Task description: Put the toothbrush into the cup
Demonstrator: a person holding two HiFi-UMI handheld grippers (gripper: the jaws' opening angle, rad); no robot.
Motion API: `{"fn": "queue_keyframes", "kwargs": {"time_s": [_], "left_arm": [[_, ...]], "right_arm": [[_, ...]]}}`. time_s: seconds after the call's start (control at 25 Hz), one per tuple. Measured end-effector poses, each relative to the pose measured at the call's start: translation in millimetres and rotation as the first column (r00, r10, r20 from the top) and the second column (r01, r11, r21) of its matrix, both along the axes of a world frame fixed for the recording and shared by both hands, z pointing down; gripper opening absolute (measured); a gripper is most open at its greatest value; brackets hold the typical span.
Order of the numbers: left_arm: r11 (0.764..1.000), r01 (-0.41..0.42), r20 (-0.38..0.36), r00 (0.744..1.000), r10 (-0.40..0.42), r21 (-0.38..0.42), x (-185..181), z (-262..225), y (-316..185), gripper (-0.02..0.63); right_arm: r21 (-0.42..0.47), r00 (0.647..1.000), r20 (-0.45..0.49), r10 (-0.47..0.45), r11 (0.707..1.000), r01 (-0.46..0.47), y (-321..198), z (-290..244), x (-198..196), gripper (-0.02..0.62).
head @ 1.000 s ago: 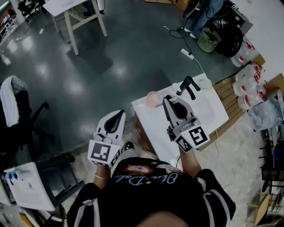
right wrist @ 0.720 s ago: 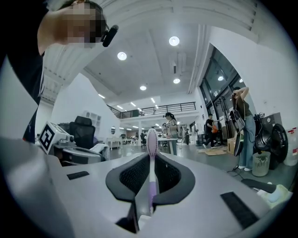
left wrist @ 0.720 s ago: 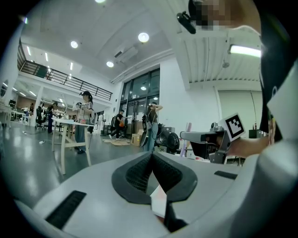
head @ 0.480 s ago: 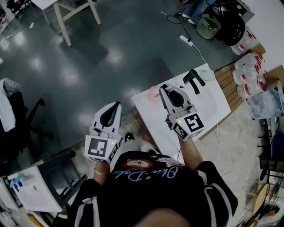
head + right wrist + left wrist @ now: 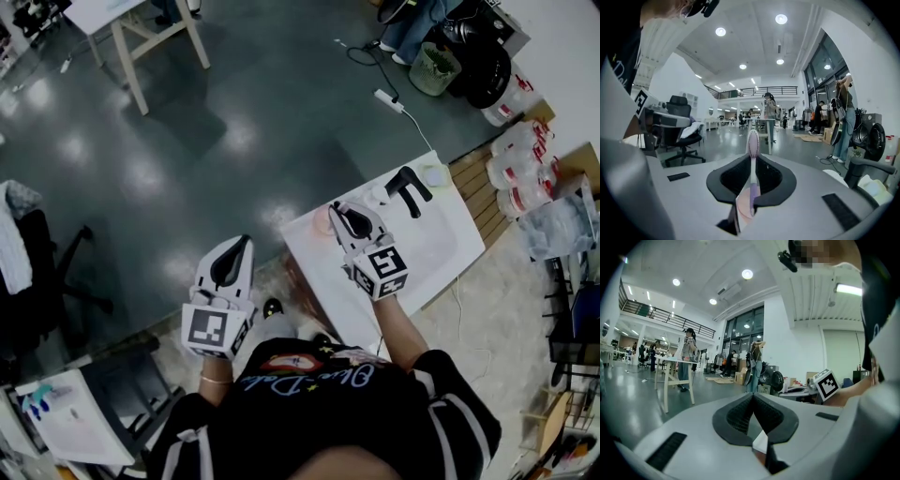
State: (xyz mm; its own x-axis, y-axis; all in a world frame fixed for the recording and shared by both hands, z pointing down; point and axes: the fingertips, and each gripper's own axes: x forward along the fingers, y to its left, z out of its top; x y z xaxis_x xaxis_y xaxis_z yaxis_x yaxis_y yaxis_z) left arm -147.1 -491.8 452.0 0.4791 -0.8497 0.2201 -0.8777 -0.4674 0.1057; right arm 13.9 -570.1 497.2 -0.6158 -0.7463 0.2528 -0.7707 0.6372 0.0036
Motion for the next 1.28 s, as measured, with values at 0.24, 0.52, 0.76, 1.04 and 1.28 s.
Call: {"fn": "queue_keyframes", "kwargs": {"time_s": [0.24,0.52,0.76,1.04,1.28], "left_arm": [[0.999,0.024,-0.015,1.0,-0.023,0.022,-7.8,-0.1,-0.3,-0.002],[0.999,0.032,0.006,0.999,-0.032,-0.011,-10.5,2.9,3.8,-0.002],[0.998,0.048,-0.025,0.999,-0.047,0.042,-11.8,-1.1,5.0,-0.002],[0.998,0.05,0.007,0.999,-0.05,0.023,-17.9,1.8,13.0,-0.002],[0.997,0.057,0.002,0.998,-0.057,0.047,-18.3,-1.9,19.1,-0.002]], "right_arm": [[-0.053,0.997,-0.074,0.001,0.999,-0.005,-7.5,29.1,-2.5,0.025],[-0.102,0.995,-0.104,0.007,0.995,-0.018,-16.0,51.0,-4.4,0.025],[-0.13,0.995,-0.098,-0.003,0.992,-0.01,-20.7,55.3,-10.4,0.025],[-0.137,0.996,-0.09,0.015,0.99,-0.027,-20.7,53.7,-8.7,0.052],[-0.124,0.997,-0.074,0.031,0.992,-0.04,-16.6,45.8,-4.3,0.069]]}}
